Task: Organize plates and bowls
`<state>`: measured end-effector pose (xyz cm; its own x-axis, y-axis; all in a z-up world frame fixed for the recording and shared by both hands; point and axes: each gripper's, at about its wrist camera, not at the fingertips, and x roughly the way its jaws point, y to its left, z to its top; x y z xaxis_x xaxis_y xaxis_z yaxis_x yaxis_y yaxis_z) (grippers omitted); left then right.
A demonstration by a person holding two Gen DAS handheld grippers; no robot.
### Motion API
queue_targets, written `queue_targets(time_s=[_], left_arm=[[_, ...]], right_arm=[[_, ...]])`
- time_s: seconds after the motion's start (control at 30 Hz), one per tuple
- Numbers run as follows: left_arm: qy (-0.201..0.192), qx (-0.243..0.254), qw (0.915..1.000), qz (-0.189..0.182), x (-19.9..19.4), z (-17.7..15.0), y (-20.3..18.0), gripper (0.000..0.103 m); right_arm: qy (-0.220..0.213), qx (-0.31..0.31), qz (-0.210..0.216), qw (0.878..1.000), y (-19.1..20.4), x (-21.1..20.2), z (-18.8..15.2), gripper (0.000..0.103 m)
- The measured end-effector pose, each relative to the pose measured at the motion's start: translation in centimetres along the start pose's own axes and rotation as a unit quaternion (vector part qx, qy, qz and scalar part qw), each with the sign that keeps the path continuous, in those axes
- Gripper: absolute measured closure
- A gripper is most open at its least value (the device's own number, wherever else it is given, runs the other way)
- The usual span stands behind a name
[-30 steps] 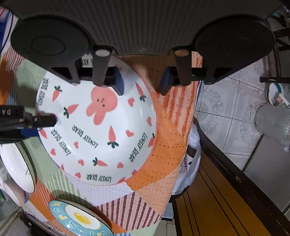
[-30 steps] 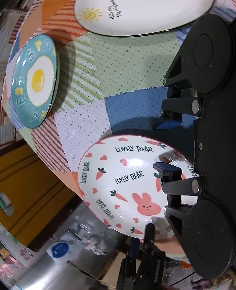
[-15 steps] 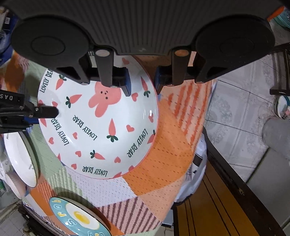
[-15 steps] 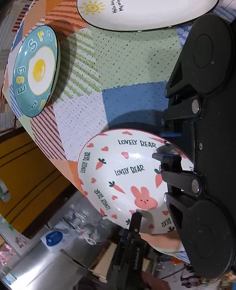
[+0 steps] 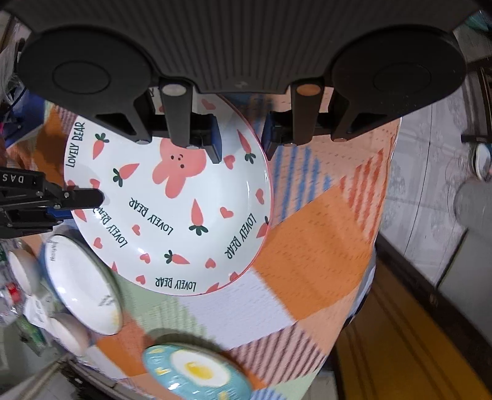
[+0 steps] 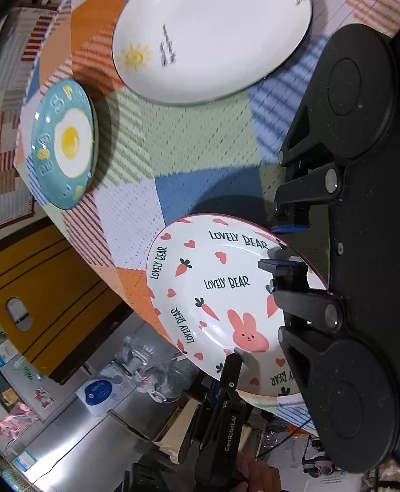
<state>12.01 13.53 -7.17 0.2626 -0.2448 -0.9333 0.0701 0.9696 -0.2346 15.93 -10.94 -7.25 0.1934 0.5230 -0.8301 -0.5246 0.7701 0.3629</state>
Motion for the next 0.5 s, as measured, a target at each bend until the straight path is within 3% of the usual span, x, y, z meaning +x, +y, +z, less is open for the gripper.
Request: queue_targets(time_s=[0.33,0.5], left_arm=[[-0.061,0.097,0.9934,0.007,-3.9,3.4,-7.7,0.077],[-0.068,0.109,0.9917,-0.014,-3.9,5.7,-10.6,0.078]], right_arm=[[-0.065,0.035,-0.005,0.997,-2.5,-7.8,-1.6,0.081],[-0.096,0.041,-0.033,0.994,-4.0,-11.3,-1.8,0.081]])
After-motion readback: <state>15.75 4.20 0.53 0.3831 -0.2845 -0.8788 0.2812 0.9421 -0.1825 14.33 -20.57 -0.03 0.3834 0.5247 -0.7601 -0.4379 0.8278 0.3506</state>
